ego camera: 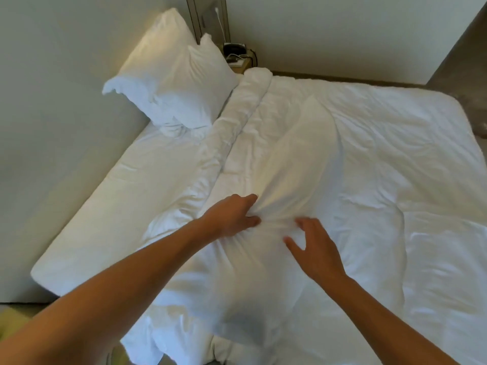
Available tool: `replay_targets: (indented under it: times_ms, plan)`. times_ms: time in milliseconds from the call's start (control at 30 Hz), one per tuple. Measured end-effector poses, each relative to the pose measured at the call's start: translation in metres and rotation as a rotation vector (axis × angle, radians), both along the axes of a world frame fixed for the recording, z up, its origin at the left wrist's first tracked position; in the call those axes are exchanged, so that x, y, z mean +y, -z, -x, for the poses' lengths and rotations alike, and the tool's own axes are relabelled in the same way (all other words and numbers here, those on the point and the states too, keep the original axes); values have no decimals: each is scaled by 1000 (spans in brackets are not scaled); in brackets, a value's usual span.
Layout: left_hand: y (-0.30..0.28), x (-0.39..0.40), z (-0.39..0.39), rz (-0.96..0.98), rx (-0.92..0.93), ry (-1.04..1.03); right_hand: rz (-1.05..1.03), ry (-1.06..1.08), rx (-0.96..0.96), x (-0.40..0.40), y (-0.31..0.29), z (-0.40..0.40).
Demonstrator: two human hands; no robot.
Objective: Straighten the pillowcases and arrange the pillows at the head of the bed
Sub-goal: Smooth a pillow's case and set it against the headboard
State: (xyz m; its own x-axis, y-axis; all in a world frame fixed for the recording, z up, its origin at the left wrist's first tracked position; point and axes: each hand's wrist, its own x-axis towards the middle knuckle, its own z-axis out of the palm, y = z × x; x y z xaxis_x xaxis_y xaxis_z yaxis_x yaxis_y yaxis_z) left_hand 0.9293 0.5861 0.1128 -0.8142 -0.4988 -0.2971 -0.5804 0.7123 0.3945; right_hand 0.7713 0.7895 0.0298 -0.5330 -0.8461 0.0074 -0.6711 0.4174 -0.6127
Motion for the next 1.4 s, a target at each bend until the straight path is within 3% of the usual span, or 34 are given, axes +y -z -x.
replay_targets:
  times_ms: [100, 167, 300, 400, 500, 767, 967, 1233, 1400]
  plan:
    - [-22, 19, -20, 113, -66, 85, 174, -3, 93, -21, -28, 8]
    - [-27, 32, -36, 174, -93, 119, 169, -129, 127, -40, -40, 17]
    - [-17, 55, -79, 200, -118, 107, -47, -567, 251, -77, -50, 26]
    - [-9, 68, -108, 156, -62, -55, -212, -710, 306, -94, -35, 20]
    - [0, 76, -125, 117, 19, -253, -173, -733, 420, -103, -15, 15]
    - [4, 80, -131, 99, 39, -498, 53, -675, 405, -105, -16, 12]
    - [-22, 74, -125, 43, 83, -557, 145, -575, 213, -110, -64, 27]
    - [-46, 78, -123, 217, 35, -527, -108, -708, 469, -117, -83, 42]
    - [-42, 89, -122, -31, 104, -642, -234, -693, 514, -115, -75, 57]
